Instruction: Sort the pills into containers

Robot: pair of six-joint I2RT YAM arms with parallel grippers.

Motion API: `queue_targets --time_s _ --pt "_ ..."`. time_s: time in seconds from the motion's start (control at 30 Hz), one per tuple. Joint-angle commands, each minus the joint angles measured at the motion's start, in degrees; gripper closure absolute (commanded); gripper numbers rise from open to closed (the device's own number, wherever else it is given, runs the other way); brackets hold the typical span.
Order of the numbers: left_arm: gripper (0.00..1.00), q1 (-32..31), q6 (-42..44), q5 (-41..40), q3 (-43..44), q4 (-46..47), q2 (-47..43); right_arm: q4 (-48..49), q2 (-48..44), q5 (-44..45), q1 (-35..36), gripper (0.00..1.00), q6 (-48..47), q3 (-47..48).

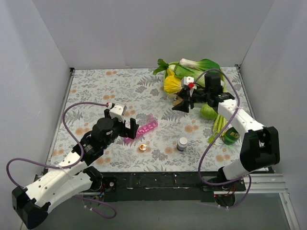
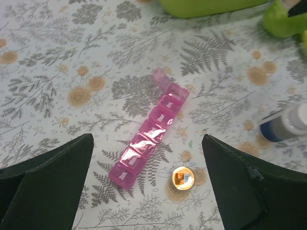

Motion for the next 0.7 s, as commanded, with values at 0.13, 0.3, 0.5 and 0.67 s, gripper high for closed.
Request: queue_targets --time_s 0.13,0.3,0.5,0.67 --pt "0.02 2.12 4.16 -2.53 -0.39 1.75 7.36 -24.92 11.26 10.12 7.12 0.94 -36.02 10.30" --pt "0.02 2.21 25.33 15.35 -5.22 4.73 9.65 -29.41 16.20 8.37 7.74 0.94 -38.23 14.71" --pt "0.06 6.51 35.64 18.85 -3.92 7.74 20.53 -26.44 15.07 6.52 7.91 0.94 -36.91 11.21" --pt "0.10 8.80 37.66 21.59 -0.23 8.44 30.29 -25.73 12.96 5.73 7.83 0.94 -37.26 7.43"
